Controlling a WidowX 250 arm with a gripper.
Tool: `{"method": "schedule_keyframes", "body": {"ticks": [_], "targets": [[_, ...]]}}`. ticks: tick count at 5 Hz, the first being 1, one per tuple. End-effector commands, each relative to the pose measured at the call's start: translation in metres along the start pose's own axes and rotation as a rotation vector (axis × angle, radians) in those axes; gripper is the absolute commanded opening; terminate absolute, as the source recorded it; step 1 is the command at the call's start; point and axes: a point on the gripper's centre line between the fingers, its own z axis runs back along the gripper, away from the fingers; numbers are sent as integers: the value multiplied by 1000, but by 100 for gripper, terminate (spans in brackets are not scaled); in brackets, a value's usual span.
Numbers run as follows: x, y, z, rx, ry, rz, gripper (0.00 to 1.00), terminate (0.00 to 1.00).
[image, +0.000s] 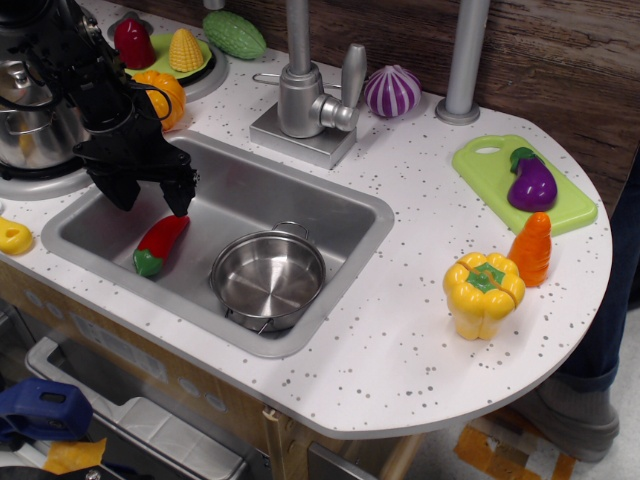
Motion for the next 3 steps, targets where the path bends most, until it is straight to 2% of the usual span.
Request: {"method": "schedule_keyframes", "body": {"ticks": [1, 2, 3], "targets": [[0, 0, 0, 0, 0, 0, 100, 0], [-3, 1, -7, 45, 6, 52, 100, 0], [-8, 9, -29, 74, -20, 78, 100, 0]]}}
